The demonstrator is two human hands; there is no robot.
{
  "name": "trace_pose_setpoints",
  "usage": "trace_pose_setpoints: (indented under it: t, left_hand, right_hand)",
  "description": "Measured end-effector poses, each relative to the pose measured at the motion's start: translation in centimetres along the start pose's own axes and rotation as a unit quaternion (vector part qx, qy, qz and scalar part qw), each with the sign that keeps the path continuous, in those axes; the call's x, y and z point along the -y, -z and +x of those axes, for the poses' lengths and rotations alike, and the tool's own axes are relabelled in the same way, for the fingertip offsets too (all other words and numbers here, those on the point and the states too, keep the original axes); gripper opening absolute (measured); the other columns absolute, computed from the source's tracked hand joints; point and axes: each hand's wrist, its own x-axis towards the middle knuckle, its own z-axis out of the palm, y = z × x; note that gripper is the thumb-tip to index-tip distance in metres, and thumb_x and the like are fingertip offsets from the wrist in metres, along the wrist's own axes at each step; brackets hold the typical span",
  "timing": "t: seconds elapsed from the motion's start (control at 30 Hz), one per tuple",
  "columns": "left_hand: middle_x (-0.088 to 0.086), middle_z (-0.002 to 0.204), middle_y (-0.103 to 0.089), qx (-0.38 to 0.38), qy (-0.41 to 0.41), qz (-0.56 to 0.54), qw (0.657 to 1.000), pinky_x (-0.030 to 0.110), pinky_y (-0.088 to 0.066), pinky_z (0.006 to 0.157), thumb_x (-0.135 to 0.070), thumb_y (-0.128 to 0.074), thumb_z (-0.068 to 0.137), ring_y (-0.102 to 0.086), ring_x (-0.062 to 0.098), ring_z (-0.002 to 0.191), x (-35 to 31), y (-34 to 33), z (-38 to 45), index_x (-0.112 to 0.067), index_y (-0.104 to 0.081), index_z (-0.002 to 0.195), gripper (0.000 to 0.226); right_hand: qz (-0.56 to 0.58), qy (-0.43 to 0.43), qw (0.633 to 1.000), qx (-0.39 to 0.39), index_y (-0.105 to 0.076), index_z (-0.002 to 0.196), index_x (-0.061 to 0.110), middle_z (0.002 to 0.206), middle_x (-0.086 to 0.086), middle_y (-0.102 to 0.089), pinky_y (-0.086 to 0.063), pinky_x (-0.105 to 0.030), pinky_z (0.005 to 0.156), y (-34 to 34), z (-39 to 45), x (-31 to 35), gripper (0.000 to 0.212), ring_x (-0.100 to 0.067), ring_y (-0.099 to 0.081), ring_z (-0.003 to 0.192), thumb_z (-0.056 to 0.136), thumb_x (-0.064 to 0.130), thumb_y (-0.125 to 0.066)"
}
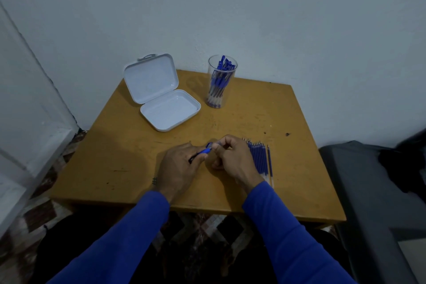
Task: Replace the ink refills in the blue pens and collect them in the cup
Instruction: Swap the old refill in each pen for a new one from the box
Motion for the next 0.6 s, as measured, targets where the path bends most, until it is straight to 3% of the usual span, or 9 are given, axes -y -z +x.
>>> trace_pose_setpoints:
  t: [0.17,0.27,0.37,0.43,0.53,0.6]
  left_hand:
    - [-0.013,0.081,-0.067,-0.02,0.018,-0.01,1.0,0.02,-0.046,0.062,-0.027,-0.072,0.092,-0.057,-0.001,0.073,0.0,0.0,0.1,-0.022,-0.078,0.108,0.017]
    - [-0.013,0.085,-0.068,-0.041,0.042,-0.033,0.998,0.028,-0.053,0.066,-0.027,-0.071,0.093,-0.06,0.0,0.076,-0.2,0.1,0.1,-0.019,-0.078,0.106,0.017]
    - [-0.014,0.086,-0.068,-0.044,0.05,-0.043,0.997,0.034,-0.056,0.068,-0.025,-0.07,0.094,-0.061,0.001,0.078,-0.5,0.3,0.1,-0.021,-0.077,0.106,0.015]
    - [-0.014,0.087,-0.068,-0.044,0.052,-0.045,0.997,0.036,-0.057,0.069,-0.025,-0.07,0.094,-0.061,0.001,0.08,-0.6,0.3,0.1,-0.022,-0.077,0.107,0.015]
    - [-0.013,0.088,-0.069,-0.041,0.059,-0.04,0.997,0.036,-0.056,0.071,-0.028,-0.069,0.095,-0.061,0.001,0.081,-0.4,0.3,0.1,-0.021,-0.076,0.109,0.018]
    - [-0.012,0.088,-0.069,-0.038,0.06,-0.036,0.997,0.037,-0.056,0.072,-0.03,-0.068,0.095,-0.061,0.002,0.082,-0.3,0.3,0.1,-0.021,-0.076,0.11,0.019]
  right_hand:
    - [0.015,0.007,1.0,0.0,-0.07,0.096,0.015,0.079,-0.008,-0.071,-0.061,-0.043,0.067,0.1,0.2,0.6,0.014,-0.019,-0.067,0.07,0.102,0.025,-0.061]
    - [0.018,-0.015,0.999,-0.029,-0.068,0.113,0.019,0.091,-0.004,-0.07,-0.062,-0.036,0.062,-0.1,0.5,1.0,0.016,-0.016,-0.067,0.073,0.105,0.024,-0.054]
    - [-0.118,0.007,0.992,-0.045,-0.07,0.119,0.016,0.101,0.002,-0.07,-0.058,-0.027,0.068,-0.5,1.4,0.8,0.02,-0.016,-0.068,0.087,0.102,0.02,-0.06]
    - [-0.192,0.017,0.981,-0.023,-0.073,0.111,0.013,0.098,0.0,-0.071,-0.046,-0.014,0.062,-1.0,1.8,1.0,0.018,-0.016,-0.067,0.088,0.097,0.021,-0.066]
    - [-0.255,0.012,0.967,-0.013,-0.074,0.102,0.012,0.088,-0.001,-0.068,-0.04,-0.016,0.055,-1.8,1.9,1.6,0.016,-0.013,-0.062,0.077,0.093,0.025,-0.072]
    - [-0.291,0.02,0.956,-0.02,-0.07,0.106,0.013,0.097,-0.003,-0.064,-0.039,-0.018,0.057,-2.1,1.8,1.8,0.019,-0.014,-0.06,0.082,0.092,0.026,-0.072]
